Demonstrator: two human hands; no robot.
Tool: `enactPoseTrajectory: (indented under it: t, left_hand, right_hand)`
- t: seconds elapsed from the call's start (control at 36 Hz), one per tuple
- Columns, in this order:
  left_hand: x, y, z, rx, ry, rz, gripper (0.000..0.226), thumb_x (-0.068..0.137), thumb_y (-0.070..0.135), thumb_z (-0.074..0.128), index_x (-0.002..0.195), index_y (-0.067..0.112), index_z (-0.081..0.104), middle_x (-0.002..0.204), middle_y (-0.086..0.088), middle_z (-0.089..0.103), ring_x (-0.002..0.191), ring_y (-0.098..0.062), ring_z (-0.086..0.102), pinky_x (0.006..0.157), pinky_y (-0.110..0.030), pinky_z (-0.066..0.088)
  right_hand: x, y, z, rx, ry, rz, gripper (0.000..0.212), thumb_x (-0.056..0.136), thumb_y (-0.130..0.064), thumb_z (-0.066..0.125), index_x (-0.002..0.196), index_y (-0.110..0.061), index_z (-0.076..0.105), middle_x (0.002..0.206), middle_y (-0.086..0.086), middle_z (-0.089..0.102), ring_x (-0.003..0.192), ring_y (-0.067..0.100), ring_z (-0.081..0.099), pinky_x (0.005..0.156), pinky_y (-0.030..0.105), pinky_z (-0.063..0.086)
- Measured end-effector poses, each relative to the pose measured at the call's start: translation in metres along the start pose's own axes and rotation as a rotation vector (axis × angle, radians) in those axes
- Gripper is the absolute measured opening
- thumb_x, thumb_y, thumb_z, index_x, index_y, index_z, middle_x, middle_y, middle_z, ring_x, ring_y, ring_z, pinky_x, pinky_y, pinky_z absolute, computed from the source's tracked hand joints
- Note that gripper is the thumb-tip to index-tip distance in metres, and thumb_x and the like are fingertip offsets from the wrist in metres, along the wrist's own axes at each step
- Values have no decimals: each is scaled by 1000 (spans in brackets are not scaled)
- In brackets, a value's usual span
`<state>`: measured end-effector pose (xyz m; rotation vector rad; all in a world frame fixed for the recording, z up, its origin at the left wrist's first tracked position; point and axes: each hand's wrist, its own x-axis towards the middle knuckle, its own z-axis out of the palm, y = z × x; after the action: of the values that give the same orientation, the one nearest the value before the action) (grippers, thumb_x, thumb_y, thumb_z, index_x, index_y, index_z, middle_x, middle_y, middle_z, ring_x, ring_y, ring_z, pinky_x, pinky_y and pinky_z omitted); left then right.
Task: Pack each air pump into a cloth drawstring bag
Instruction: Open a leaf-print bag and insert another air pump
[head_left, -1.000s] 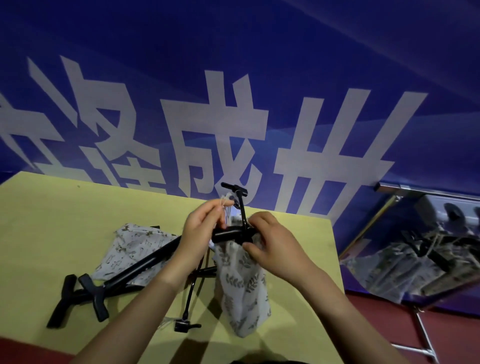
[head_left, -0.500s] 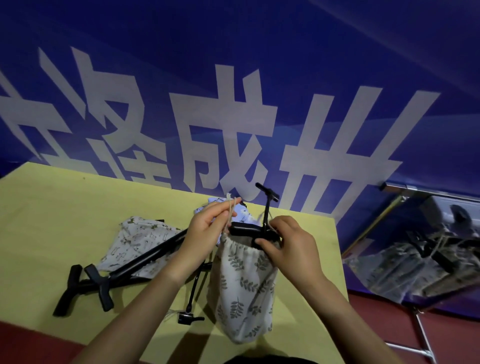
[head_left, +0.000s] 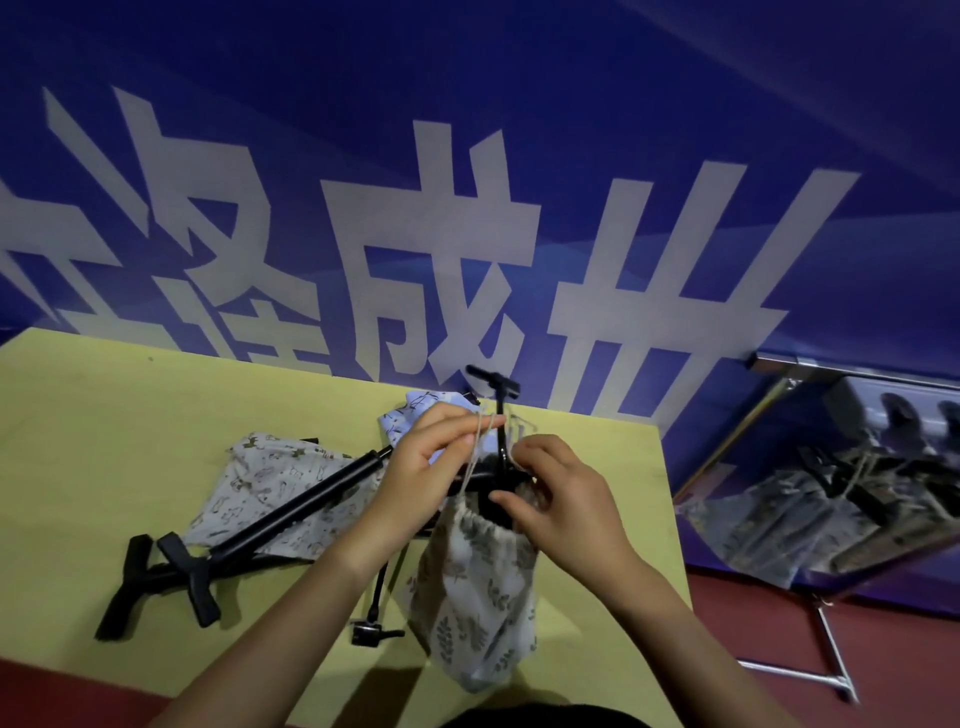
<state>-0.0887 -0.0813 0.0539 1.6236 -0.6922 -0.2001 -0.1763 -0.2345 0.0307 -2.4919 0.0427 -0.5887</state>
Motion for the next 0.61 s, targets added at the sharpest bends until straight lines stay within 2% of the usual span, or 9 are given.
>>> enactPoseTrajectory:
  t: [0.06,0.11,0.17,0.22,0.28,0.33,0.42,0.5,0.61]
  left_hand:
    - [2,8,0,-57,15,7,32,91,13,46,109,19,71,98,4,56,96,-7,56,85,-13,43]
    - [1,11,0,-95,13,-2,30,91,16,48,108,21,72,99,7,57,100,-9,58,87,-18,47]
    - [-1,12,2,-141,7,-25,28,90,22,51,107,25,73,102,9,60,106,-13,58,94,-28,49]
    - [-4,13,8,-208,26,-45,29,90,22,51,108,25,74,109,5,64,113,-19,59,100,-38,47]
    - [-4,18,12,-322,68,-95,30,92,14,49,106,25,74,116,-3,67,116,-24,60,101,-39,46]
    - [-2,23,14,-470,103,-171,31,96,8,47,108,20,72,122,-11,65,116,-25,61,99,-35,49]
    - [1,26,16,-560,104,-190,33,98,4,37,113,8,66,122,-12,65,115,-22,62,94,-26,51]
    - [2,24,21,-588,92,-189,33,97,1,37,109,8,67,119,-8,67,114,-15,62,90,-20,49]
    - [3,13,19,-452,87,-155,31,88,15,44,102,12,72,115,-4,63,115,-16,59,93,-23,45]
  right_hand:
    - [4,-4,-4,240,-7,75,28,86,-38,60,104,-17,68,107,-8,58,86,1,56,75,14,43]
    - [9,-14,-12,501,39,177,17,87,-24,60,100,-20,71,101,-6,58,89,3,58,77,14,44]
    - [16,-25,-19,731,68,258,15,87,-19,59,93,-23,71,91,-6,61,78,5,58,70,18,46]
    - [21,-36,-25,867,51,285,13,91,-13,58,92,-18,70,78,-11,64,67,5,57,63,19,45]
    - [25,-44,-28,918,35,290,19,94,0,52,93,-11,68,73,-13,67,66,0,59,63,13,45]
    - [30,-48,-29,909,46,295,22,94,2,51,94,-13,67,78,-13,71,74,-2,63,68,11,46]
    - [34,-48,-23,695,19,248,15,90,-17,55,92,-18,70,90,-4,70,86,9,65,76,20,49]
    - [36,-43,-16,519,-61,241,12,88,-21,59,83,-15,68,86,6,64,81,15,61,76,28,47]
    - [35,-41,-23,839,-86,384,21,85,-23,56,73,-6,61,76,14,58,76,18,54,77,30,41]
